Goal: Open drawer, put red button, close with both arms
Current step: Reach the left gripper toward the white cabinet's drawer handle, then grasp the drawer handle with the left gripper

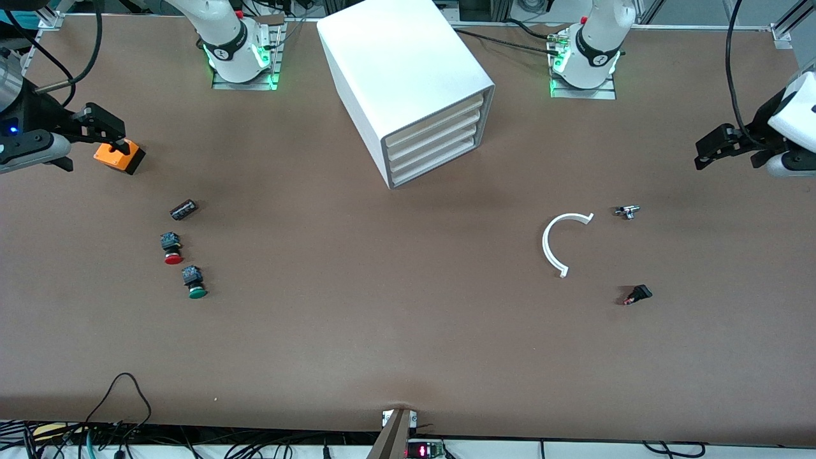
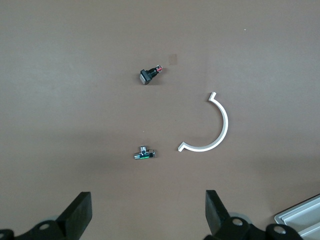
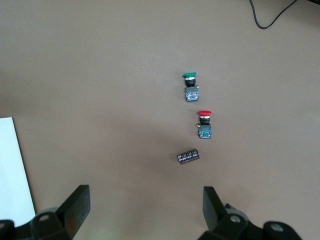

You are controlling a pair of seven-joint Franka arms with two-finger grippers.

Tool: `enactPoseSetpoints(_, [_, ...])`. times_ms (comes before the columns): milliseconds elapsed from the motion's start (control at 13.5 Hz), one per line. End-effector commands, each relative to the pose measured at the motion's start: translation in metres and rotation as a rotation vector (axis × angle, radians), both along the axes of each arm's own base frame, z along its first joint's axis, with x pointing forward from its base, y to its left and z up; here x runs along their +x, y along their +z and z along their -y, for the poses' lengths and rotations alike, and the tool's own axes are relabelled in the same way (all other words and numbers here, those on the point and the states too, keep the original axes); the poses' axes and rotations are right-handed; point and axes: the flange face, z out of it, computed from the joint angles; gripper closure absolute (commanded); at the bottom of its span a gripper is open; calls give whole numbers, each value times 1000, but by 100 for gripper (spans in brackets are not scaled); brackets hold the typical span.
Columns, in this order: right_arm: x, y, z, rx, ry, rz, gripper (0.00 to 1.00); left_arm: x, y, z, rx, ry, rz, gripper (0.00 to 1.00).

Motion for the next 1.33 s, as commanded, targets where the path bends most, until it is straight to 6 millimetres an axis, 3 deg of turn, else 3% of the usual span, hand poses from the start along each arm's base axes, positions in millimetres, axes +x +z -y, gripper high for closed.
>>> enactPoseSetpoints(0, [0, 5, 0, -7, 1, -3, 0, 12, 4, 4, 22, -44, -9, 0])
enactPoseSetpoints(222, [1, 5, 0, -7, 2, -2, 0, 13, 0, 7, 13, -82, -25, 0])
enactPoseSetpoints(443, [1, 5, 1, -8, 1, -2, 0, 12, -37, 33, -138, -117, -175, 0])
enactPoseSetpoints(739, [1, 5, 1, -8, -2, -2, 0, 25, -123, 72, -413, -256, -387, 0])
enactPoseSetpoints(960, [0, 5, 1, -8, -1, -3, 0, 27, -189, 116, -593, -478, -486, 0])
enactPoseSetpoints(1256, [1, 5, 1, -8, -2, -2, 0, 25, -308, 165, -965, -683, -561, 0])
